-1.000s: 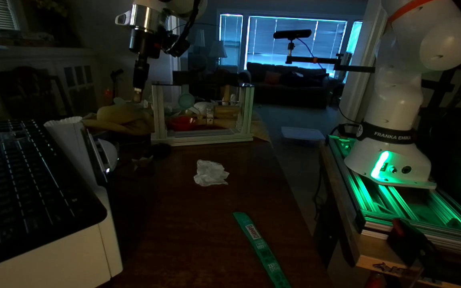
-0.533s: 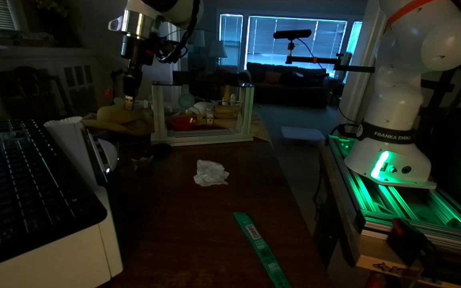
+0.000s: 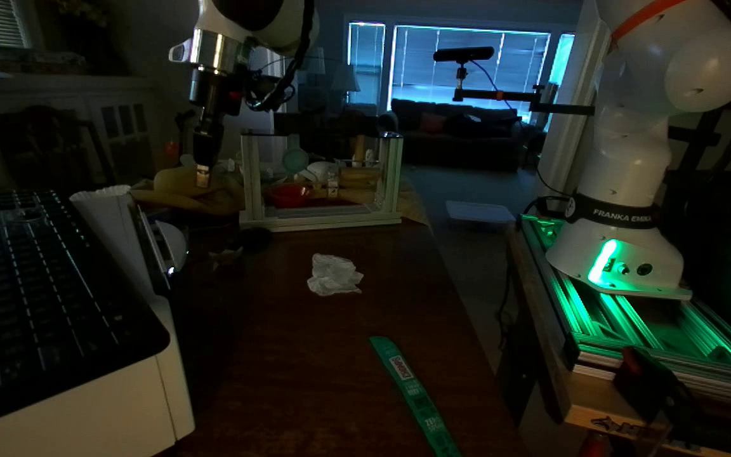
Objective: Turn the topmost knob on the white oven.
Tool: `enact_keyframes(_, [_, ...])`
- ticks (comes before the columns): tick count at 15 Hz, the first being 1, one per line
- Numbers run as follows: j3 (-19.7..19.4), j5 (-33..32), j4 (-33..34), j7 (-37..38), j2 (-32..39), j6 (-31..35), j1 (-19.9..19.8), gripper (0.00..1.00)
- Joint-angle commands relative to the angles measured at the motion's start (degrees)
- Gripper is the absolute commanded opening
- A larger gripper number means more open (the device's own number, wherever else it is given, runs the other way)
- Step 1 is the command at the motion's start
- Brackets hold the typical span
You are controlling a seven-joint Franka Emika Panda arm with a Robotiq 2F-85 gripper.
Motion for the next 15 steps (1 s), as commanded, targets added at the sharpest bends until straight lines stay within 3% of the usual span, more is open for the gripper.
enact_keyframes(1, [2.16, -0.21, 2.94, 0.06, 4.55, 1.98, -1.37, 0.0])
enact_keyframes(5, [4.49, 0.71, 5.43, -0.68, 8.14, 6.11, -2.79, 0.0])
enact_keyframes(9, [8.03, 0.6, 8.64, -4.89, 11.35, 5.12, -5.38, 0.0])
enact_keyframes(15, [8.96, -0.22, 11.61, -8.81, 14.14, 5.05, -6.53, 0.0])
